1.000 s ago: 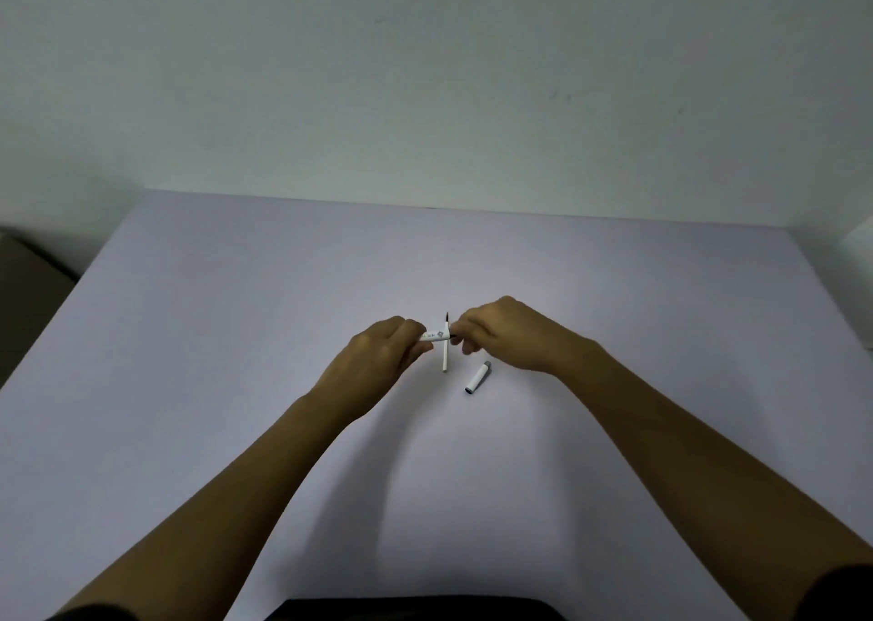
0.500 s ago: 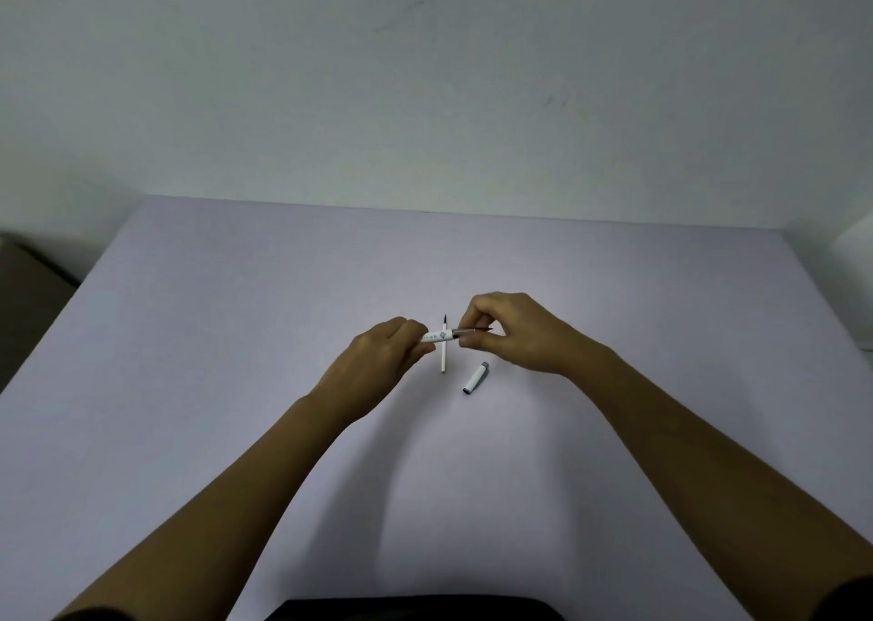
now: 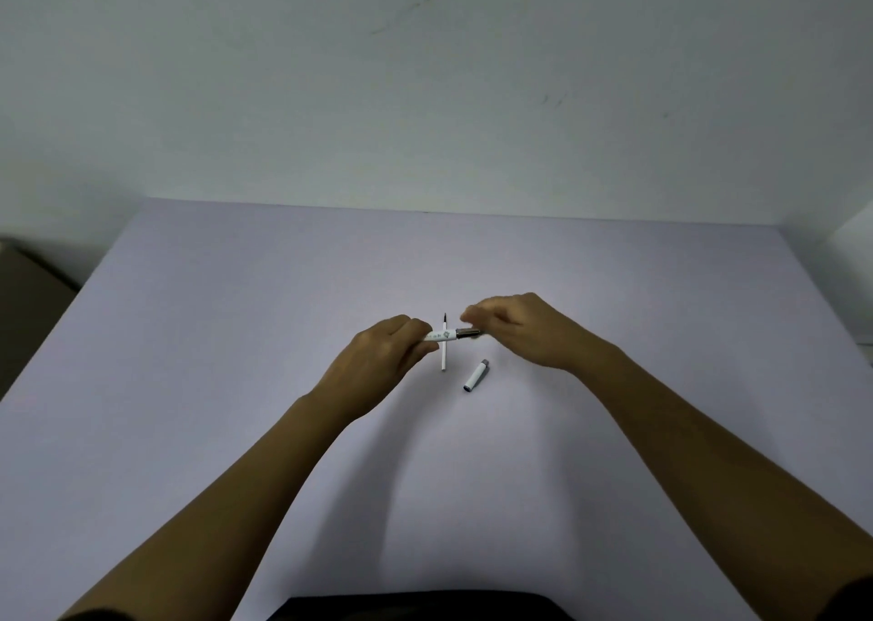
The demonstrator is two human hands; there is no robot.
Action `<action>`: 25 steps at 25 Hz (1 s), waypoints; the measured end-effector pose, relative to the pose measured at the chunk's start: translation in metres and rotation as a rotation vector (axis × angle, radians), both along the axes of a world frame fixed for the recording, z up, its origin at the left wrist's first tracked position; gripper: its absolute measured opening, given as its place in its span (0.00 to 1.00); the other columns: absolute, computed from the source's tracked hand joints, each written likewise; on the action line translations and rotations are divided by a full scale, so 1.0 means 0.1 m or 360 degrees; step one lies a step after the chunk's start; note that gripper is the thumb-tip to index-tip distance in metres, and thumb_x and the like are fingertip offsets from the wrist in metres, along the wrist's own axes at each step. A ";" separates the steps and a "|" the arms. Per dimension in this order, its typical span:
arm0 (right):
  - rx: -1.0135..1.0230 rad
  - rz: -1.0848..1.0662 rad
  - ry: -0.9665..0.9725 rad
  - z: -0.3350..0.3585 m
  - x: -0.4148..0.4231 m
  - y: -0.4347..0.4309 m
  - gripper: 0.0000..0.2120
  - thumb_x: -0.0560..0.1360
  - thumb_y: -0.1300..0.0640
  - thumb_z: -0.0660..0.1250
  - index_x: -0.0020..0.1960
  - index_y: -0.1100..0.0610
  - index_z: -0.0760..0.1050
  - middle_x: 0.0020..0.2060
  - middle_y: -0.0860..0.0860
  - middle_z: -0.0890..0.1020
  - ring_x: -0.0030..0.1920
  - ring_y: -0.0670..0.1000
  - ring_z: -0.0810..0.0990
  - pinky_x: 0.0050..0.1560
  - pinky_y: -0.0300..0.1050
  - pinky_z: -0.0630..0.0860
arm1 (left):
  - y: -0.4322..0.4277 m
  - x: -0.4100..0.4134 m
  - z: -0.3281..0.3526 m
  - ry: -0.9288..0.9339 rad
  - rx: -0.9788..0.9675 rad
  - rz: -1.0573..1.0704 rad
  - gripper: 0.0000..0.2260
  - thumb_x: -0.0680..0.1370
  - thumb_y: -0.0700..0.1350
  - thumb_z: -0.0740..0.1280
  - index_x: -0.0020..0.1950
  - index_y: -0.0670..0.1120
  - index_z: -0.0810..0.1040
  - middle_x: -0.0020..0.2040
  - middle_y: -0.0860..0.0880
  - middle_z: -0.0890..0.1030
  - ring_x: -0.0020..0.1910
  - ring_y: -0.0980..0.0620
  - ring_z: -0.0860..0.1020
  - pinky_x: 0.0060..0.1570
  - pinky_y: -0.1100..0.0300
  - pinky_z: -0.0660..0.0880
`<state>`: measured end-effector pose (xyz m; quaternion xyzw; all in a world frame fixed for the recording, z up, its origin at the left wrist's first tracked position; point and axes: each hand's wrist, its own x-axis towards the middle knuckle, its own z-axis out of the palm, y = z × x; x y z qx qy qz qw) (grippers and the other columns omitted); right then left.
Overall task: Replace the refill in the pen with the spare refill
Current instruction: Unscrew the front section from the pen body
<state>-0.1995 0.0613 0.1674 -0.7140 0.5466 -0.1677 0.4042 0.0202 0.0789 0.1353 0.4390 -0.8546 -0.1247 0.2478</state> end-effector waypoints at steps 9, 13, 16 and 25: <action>0.0049 -0.0064 -0.0174 0.01 0.04 0.02 0.10 0.74 0.45 0.65 0.47 0.51 0.79 0.38 0.42 0.82 0.36 0.35 0.79 0.38 0.31 0.74 | 0.00 -0.02 0.01 0.0091 0.0008 0.0017 0.08 0.77 0.45 0.62 0.48 0.41 0.76 0.36 0.46 0.76 0.33 0.53 0.67 0.33 0.60 0.64; -0.0040 -0.0066 -0.0302 0.03 0.02 0.01 0.04 0.70 0.55 0.73 0.44 0.51 0.79 0.38 0.45 0.81 0.38 0.41 0.79 0.41 0.32 0.75 | -0.01 -0.02 0.02 0.0114 -0.0012 0.0008 0.08 0.77 0.45 0.62 0.48 0.41 0.76 0.36 0.46 0.76 0.33 0.54 0.67 0.33 0.61 0.64; -0.0001 -0.0112 -0.0298 0.05 0.02 0.01 0.07 0.71 0.50 0.71 0.48 0.48 0.78 0.39 0.43 0.81 0.40 0.40 0.79 0.44 0.34 0.76 | -0.01 -0.04 0.03 0.0125 -0.0036 0.0028 0.07 0.77 0.45 0.62 0.48 0.42 0.76 0.36 0.47 0.75 0.33 0.54 0.67 0.33 0.61 0.64; 0.0073 -0.0182 -0.0263 0.10 0.01 0.00 0.12 0.74 0.44 0.64 0.48 0.52 0.79 0.41 0.44 0.83 0.43 0.41 0.82 0.48 0.37 0.77 | 0.02 -0.05 0.01 0.0177 0.0004 0.0083 0.06 0.77 0.43 0.64 0.49 0.41 0.76 0.37 0.46 0.77 0.33 0.53 0.68 0.33 0.60 0.65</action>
